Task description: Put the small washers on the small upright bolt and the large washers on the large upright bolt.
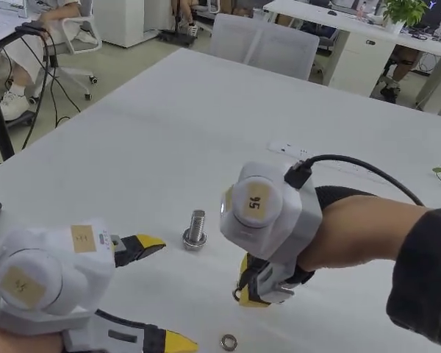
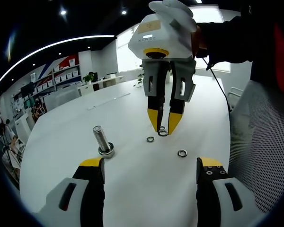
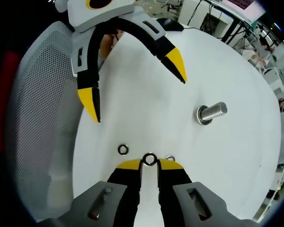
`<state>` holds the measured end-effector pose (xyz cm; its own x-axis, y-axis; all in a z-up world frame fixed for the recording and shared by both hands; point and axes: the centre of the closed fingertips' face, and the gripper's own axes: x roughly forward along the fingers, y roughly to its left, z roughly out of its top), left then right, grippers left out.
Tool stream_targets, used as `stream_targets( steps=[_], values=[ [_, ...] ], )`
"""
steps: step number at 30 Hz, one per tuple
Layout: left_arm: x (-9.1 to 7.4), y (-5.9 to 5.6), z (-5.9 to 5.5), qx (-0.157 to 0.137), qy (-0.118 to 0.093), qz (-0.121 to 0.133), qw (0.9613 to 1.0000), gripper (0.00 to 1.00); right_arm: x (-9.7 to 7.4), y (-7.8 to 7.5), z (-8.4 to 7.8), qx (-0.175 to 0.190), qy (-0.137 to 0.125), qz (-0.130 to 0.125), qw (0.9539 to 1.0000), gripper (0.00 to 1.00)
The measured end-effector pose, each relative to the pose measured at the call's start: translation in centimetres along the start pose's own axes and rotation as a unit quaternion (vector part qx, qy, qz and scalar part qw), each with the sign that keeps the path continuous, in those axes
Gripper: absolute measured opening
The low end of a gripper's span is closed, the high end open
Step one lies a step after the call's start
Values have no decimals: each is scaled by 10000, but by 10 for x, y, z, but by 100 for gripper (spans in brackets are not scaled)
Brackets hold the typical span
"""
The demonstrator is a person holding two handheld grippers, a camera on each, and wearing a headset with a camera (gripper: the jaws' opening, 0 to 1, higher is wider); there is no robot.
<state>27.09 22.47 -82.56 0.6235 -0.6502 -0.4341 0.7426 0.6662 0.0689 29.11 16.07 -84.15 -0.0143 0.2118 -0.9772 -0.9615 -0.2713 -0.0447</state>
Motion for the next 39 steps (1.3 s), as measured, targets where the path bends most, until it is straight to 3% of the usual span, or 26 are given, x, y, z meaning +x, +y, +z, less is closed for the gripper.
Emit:
stream_targets(
  steps=[24, 39],
  values=[
    [9, -2, 2, -60, -19, -181, 9998, 79, -32, 0, -33, 492, -95, -222, 9985, 14],
    [16, -5, 4, -49, -52, -345, 9994, 78, -57, -11, -57, 788, -81, -442, 9959, 14]
  ],
)
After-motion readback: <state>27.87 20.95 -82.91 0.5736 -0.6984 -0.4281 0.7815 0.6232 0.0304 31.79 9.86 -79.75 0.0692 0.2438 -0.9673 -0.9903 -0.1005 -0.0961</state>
